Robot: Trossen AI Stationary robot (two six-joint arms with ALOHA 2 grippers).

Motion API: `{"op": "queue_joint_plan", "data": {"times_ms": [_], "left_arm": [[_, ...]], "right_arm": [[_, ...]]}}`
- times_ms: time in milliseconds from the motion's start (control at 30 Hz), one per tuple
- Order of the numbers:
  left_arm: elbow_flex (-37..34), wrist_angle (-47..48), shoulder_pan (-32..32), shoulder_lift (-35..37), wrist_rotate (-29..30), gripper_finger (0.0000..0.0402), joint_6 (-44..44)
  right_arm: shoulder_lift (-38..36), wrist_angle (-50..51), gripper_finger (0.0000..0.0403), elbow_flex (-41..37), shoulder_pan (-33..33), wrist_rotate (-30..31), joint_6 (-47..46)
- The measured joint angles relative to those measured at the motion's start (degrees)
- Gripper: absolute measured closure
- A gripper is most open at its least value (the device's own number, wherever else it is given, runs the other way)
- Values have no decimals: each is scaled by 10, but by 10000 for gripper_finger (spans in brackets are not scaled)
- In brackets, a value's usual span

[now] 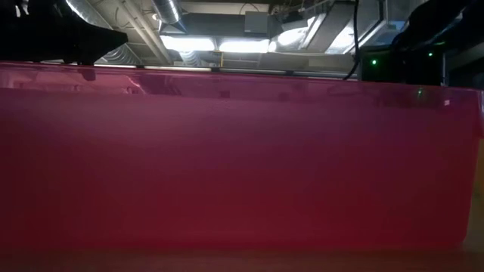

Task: Sort produce into baskets
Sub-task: Put the yellow lemon into the transparent bin

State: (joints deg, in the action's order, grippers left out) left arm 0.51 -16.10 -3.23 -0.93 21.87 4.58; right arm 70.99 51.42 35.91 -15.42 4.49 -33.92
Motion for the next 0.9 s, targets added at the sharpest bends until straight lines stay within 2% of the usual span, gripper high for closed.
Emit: {"op": "queue_joint_plan", "data": {"times_ms": [467, 600, 767, 900], "left_arm": [[0, 2, 0, 0, 0, 394, -2], [0, 0, 0, 0, 1, 394, -5], [0, 7, 0, 0, 31, 392, -6], [0, 6, 0, 0, 32, 365, -2]], "right_arm": [[32, -5, 121, 7, 0, 10, 42], [15, 26, 114, 42, 0, 21, 55], [-16, 81, 116, 106, 0, 30, 68], [-42, 80, 116, 139, 1, 54, 72]]}}
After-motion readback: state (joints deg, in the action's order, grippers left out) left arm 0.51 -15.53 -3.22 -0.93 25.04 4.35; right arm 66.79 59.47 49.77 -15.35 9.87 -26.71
